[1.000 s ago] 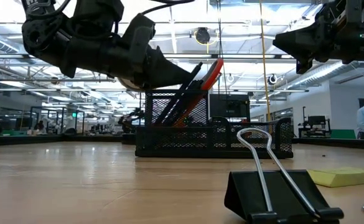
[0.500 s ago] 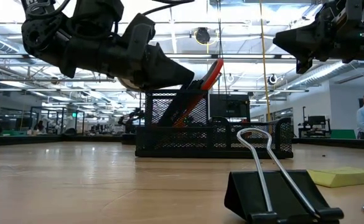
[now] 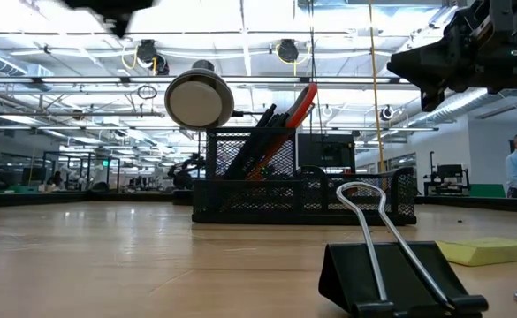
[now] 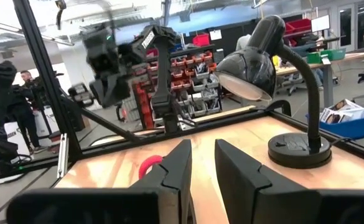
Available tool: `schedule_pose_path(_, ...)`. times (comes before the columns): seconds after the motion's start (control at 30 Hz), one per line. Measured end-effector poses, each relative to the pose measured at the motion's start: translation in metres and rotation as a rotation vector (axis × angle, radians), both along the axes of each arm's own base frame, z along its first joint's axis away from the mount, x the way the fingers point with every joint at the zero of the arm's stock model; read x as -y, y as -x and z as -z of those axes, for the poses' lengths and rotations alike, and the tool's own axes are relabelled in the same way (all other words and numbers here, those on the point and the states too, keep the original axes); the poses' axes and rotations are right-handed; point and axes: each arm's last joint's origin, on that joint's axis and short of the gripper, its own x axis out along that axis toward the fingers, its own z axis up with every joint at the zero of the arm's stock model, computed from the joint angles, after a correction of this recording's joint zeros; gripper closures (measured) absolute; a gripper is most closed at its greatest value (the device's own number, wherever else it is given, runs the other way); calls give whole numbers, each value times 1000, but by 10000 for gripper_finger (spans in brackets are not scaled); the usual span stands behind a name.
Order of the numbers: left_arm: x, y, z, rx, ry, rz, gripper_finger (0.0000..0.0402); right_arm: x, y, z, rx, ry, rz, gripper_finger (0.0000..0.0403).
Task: Pick and place office supplies into organizer
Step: Put the left binder clip into the desk organizer
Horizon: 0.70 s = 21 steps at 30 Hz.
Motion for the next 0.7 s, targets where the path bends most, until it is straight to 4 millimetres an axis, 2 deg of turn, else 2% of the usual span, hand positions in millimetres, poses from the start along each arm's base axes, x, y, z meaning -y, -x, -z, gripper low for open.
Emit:
schedule_pose_path(0.07, 8, 17, 15, -44, -48, -40, 394, 0, 0, 0, -3, 0, 0, 339)
schedule_pose_path(0.17, 9, 34, 38, 11, -60, -97, 394, 0, 0, 2, -25, 10, 0, 339)
schedule_pose_path(0.4, -8, 57, 80, 219, 23, -46, 400, -2, -1, 7, -81, 97, -47, 339)
schedule_pose_path(0.57, -18, 60, 89, 231, 46, -79, 400, -2, -1, 7, -82, 132, -39, 339)
schedule_pose_path(0.7, -20, 57, 86, 240, 43, -83, 400, -2, -1, 7, -82, 141, -38, 339)
